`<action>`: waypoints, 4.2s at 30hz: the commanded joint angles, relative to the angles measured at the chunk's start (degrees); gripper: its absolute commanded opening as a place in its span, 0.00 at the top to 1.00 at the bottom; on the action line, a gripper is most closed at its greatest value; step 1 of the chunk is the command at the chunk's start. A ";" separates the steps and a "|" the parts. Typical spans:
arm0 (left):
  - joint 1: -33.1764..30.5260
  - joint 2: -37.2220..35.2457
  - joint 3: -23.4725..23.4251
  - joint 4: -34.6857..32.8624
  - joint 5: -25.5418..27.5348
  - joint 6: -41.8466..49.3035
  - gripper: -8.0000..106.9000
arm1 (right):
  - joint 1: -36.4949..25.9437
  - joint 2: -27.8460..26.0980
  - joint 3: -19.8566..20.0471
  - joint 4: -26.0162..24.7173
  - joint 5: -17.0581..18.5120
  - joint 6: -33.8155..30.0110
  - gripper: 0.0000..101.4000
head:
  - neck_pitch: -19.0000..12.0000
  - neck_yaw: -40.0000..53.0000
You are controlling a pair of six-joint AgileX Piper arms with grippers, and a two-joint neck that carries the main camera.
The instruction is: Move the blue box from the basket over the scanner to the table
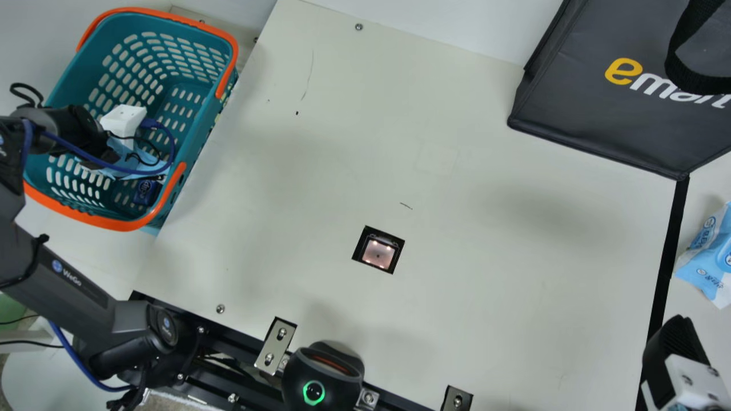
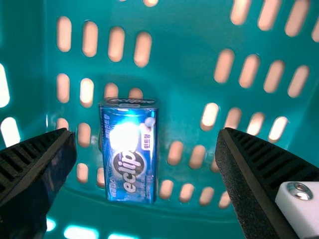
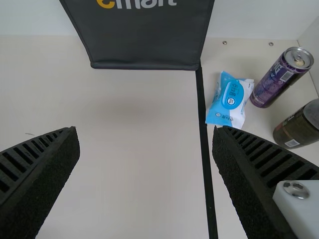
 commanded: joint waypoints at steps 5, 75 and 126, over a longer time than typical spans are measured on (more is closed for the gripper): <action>0.21 1.05 -0.33 -0.36 -0.87 0.47 0.15 | 0.00 0.00 0.00 0.00 0.00 0.00 0.06 | -1.66 0.14; -6.96 -28.57 -14.10 -2.05 28.68 -12.16 1.00 | 0.00 0.00 0.00 0.05 0.06 0.00 0.06 | -1.66 0.14; -71.42 -37.25 -16.36 7.06 41.92 -60.92 1.00 | 0.00 0.00 0.00 0.05 0.06 0.00 0.06 | -1.66 0.14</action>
